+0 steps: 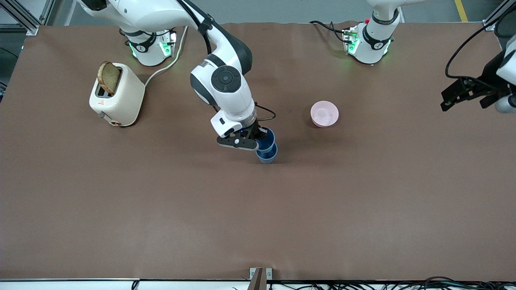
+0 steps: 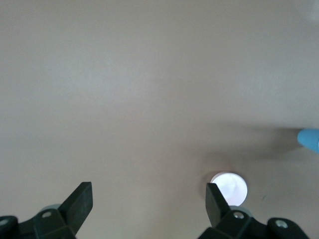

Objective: Stack blue cups with both arms
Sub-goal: 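Lower the right gripper's blue cup into the cup at the center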

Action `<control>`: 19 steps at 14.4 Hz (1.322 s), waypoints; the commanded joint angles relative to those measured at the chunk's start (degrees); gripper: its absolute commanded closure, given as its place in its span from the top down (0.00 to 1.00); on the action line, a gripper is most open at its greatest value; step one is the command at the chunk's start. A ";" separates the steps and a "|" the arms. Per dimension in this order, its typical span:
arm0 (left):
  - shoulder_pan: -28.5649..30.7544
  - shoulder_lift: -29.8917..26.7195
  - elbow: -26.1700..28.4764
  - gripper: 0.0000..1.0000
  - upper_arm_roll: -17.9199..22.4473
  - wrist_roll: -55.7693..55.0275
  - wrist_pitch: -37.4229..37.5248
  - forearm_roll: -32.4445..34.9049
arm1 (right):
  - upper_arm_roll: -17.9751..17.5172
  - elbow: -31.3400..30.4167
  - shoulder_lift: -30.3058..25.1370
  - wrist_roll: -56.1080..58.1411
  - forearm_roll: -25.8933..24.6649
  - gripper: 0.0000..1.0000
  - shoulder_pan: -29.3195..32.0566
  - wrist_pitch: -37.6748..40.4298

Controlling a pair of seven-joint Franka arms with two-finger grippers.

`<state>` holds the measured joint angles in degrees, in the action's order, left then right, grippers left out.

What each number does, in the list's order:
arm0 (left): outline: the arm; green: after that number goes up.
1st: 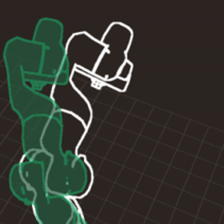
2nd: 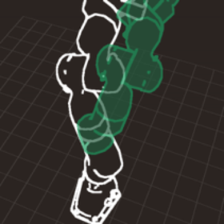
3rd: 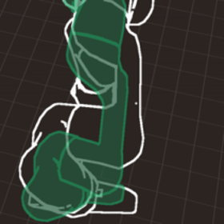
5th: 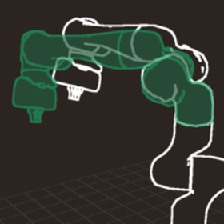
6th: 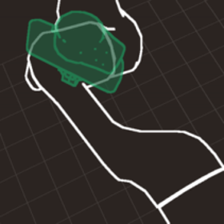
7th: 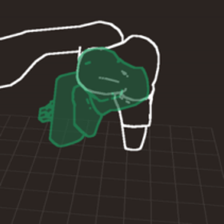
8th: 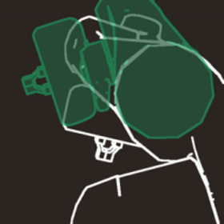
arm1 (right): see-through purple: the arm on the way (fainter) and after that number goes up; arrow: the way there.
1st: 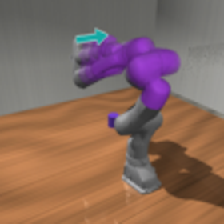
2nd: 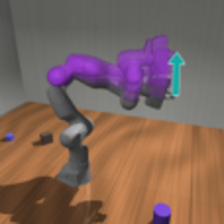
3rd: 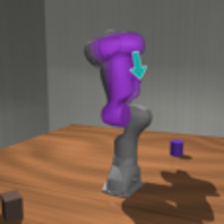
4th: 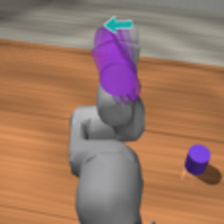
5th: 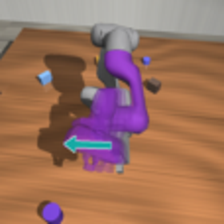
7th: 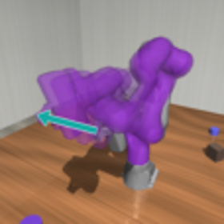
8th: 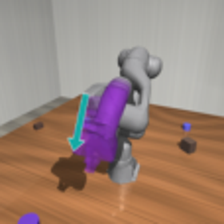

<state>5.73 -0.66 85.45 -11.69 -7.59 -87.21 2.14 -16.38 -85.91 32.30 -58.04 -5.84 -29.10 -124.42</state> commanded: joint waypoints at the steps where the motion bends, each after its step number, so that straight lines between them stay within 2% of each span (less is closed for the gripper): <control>1: -2.91 -4.17 3.05 1.00 2.46 1.18 1.60 -0.38 | -0.14 1.80 1.19 -1.20 -1.36 0.02 -0.17 0.31; 10: -2.83 -3.73 3.14 1.00 0.97 1.62 2.13 -0.56 | -0.06 1.89 2.24 -1.11 -1.45 0.03 -0.43 -1.36; 12: -2.83 -3.73 3.14 1.00 0.97 1.71 2.13 -0.56 | -0.06 1.62 2.33 -1.20 -1.37 0.19 -0.61 -1.36; 16: -2.57 -3.56 3.05 1.00 0.97 2.41 2.13 -0.56 | -0.06 1.79 2.42 -1.29 -1.28 0.26 -0.88 -1.18; 17: -2.57 -3.55 3.05 1.00 0.97 2.41 2.13 -0.56 | -0.06 1.97 1.99 -1.11 -1.10 0.30 -0.27 -0.83; 18: -2.57 -3.55 3.05 1.00 0.97 2.41 2.13 -0.56 | -0.06 1.97 1.11 -0.85 -1.01 0.43 0.00 -0.48; 19: -2.57 -3.55 3.05 1.00 1.06 2.41 2.13 -0.56 | 0.12 1.89 -1.25 -1.02 -1.27 0.69 0.09 0.31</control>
<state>2.93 -4.03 88.56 -10.77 -6.54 -85.15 2.07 -16.23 -84.34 34.06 -58.04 -5.86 -29.53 -125.78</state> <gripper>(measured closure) 0.000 0.687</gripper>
